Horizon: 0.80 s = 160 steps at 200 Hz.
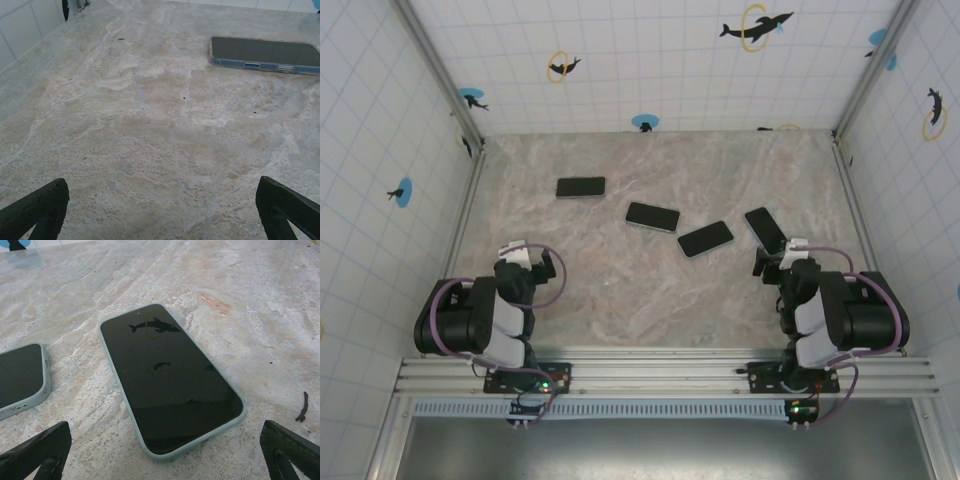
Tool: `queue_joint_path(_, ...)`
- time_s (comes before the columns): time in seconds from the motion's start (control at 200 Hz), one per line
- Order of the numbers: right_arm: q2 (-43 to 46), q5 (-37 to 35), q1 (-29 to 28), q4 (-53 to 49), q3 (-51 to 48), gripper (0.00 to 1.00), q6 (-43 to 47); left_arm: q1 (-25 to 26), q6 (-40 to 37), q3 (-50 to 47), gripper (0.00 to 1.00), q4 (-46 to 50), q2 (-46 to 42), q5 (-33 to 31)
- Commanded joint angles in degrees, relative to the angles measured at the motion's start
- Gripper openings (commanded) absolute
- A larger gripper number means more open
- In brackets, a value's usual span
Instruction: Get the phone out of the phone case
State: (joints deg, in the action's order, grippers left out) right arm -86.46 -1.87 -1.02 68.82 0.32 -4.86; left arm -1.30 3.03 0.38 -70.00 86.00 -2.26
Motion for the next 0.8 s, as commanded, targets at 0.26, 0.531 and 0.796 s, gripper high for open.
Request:
queue_joint_path(0.26,6.04,1.97,0.79,-4.59,1.12,0.99,1.09,0.22,-0.43,5.02,0.98,12.74,-7.53,-0.78)
queue_joint_path(0.531,15.13,11.53,-0.08,-22.39,7.47,0.99,-1.80,0.60,3.36,20.85,0.98,44.84,-16.06,0.94)
queue_joint_path(0.796,18.29,18.16,-1.71,-32.81,13.98,0.99,-2.25,0.82,-8.79,35.69,0.98,61.82,-12.24,15.83)
